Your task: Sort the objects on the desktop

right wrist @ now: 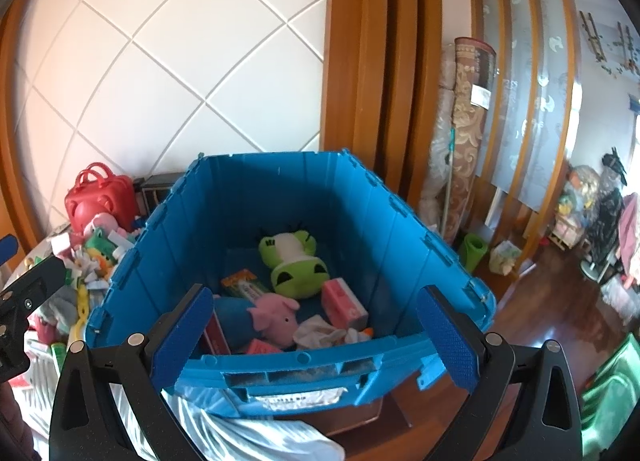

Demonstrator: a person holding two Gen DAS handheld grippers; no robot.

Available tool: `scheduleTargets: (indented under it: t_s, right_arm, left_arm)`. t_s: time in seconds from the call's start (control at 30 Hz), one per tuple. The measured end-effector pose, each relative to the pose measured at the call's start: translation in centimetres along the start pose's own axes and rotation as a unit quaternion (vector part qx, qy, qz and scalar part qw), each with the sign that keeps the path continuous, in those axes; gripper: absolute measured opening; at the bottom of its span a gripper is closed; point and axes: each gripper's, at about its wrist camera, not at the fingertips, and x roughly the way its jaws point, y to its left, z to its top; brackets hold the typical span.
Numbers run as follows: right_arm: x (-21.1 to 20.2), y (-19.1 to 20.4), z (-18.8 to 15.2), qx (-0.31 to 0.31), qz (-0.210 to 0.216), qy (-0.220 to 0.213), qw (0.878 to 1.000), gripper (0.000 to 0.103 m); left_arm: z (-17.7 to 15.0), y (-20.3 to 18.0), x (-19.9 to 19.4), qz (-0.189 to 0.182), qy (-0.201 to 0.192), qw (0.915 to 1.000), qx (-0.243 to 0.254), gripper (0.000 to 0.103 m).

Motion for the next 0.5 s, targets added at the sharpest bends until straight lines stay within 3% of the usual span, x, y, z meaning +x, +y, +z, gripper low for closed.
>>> scheduleTargets:
  t_s: [0.5]
  right_arm:
    - [0.98,-0.46,-0.18,-0.003,0.004,0.002,1.0,0.103]
  left_arm:
    - [-0.12,-0.08,0.68,0.012,0.004,0.9999,0.001,0.103]
